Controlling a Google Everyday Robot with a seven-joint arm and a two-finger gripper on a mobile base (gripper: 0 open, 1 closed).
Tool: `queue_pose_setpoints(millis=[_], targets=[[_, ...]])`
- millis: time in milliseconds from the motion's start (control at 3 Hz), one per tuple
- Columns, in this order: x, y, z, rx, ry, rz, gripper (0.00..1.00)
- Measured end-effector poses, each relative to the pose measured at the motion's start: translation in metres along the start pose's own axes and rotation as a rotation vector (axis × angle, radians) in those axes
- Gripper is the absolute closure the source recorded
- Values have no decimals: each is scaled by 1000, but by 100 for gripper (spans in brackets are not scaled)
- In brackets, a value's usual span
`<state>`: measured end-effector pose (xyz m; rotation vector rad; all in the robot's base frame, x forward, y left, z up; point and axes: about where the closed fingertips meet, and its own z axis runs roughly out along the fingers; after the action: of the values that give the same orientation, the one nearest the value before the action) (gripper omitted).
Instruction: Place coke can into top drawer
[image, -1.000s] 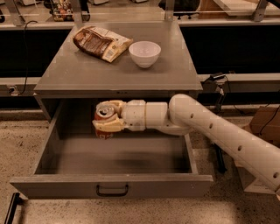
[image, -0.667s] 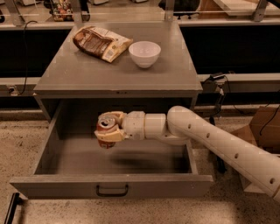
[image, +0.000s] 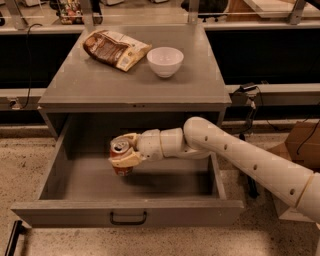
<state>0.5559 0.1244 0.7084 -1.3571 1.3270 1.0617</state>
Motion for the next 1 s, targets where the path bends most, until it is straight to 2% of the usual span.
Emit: queue_pose_setpoints(millis=[333, 667, 1000], targets=[[20, 9, 11, -81, 26, 47, 59], [19, 11, 13, -88, 26, 46, 34], [15, 14, 11, -72, 31, 35, 11]])
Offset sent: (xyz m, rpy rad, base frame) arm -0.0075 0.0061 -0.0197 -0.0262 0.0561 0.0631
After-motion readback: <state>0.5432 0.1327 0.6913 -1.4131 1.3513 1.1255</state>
